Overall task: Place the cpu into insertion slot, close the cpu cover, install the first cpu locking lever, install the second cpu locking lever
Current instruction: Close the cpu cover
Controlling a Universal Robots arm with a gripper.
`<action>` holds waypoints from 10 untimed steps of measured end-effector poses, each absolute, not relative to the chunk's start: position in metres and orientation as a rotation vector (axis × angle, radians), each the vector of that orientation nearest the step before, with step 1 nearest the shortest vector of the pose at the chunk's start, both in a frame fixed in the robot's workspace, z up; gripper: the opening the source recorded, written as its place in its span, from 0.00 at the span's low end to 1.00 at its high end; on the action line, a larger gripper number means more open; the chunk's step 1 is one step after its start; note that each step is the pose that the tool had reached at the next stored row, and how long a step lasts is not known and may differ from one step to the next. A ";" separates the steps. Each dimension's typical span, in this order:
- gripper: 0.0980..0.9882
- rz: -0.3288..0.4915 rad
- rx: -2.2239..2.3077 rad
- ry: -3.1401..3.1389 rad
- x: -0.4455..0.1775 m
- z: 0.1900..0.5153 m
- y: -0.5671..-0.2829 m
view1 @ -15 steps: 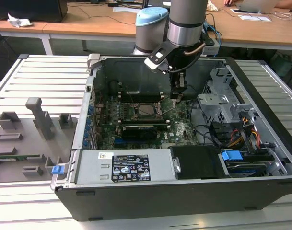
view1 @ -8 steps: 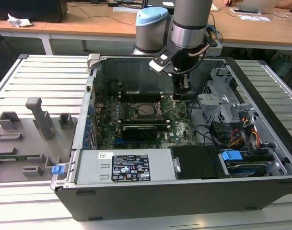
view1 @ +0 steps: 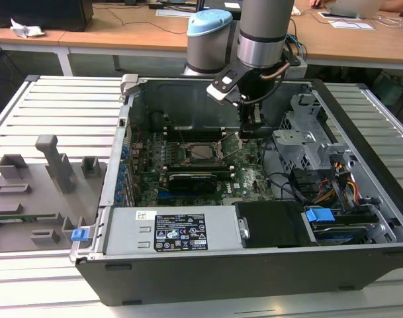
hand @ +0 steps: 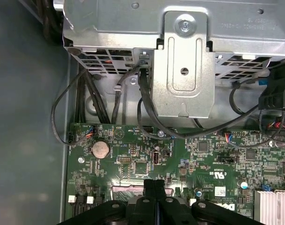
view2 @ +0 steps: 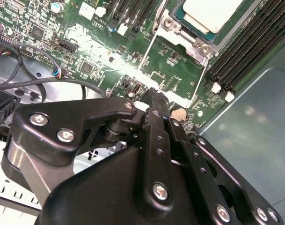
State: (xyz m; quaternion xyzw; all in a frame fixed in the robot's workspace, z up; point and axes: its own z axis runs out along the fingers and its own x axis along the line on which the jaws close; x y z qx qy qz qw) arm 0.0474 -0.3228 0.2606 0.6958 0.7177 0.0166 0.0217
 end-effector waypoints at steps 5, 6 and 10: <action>0.01 0.051 2.156 2.224 0.048 0.259 -0.323; 0.01 0.051 2.156 2.224 0.048 0.259 -0.323; 0.01 0.050 2.156 2.224 0.051 0.258 -0.323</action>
